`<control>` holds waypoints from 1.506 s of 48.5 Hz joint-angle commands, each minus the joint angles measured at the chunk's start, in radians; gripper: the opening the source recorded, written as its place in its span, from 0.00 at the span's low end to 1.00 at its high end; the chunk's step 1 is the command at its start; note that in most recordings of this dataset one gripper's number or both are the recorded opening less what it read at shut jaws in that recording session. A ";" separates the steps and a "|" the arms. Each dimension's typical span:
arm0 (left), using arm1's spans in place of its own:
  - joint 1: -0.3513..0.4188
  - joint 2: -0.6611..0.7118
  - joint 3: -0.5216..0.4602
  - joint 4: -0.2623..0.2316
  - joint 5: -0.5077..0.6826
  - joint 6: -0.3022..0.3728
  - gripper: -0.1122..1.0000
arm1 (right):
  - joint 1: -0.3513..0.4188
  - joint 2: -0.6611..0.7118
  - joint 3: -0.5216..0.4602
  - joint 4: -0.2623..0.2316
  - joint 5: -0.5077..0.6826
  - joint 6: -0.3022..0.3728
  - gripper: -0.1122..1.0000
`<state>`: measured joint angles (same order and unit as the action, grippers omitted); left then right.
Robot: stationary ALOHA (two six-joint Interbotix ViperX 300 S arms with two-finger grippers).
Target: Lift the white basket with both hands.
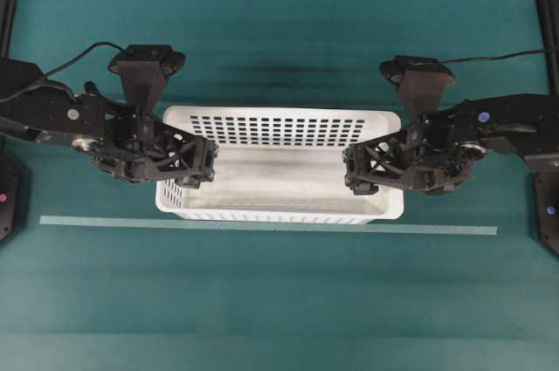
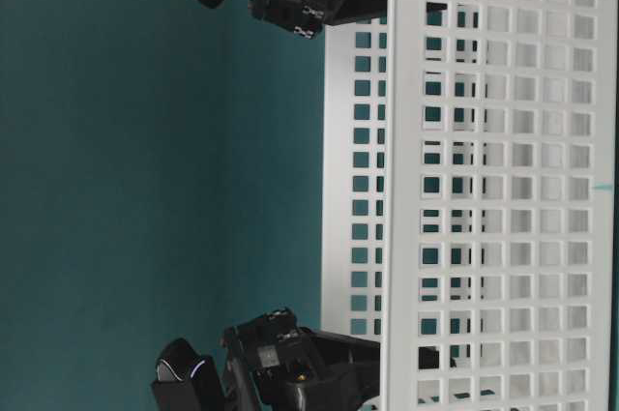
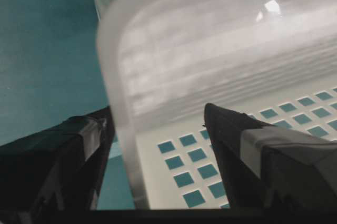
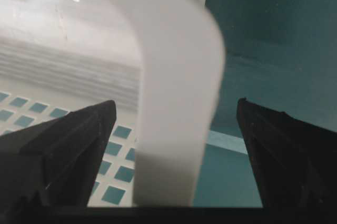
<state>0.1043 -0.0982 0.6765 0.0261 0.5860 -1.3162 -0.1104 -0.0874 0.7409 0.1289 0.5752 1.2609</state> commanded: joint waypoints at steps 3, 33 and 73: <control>0.000 -0.018 -0.006 0.005 -0.005 0.003 0.80 | -0.009 -0.015 -0.005 -0.003 0.017 -0.005 0.94; 0.000 -0.296 0.020 0.005 0.117 0.002 0.88 | -0.025 -0.308 -0.011 -0.015 0.103 -0.098 0.94; -0.014 -0.709 0.092 0.005 -0.121 0.287 0.88 | 0.012 -0.569 0.034 -0.034 -0.365 -0.522 0.92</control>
<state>0.0982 -0.7915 0.7762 0.0276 0.5047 -1.0707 -0.1089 -0.6489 0.7777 0.1043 0.2592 0.7685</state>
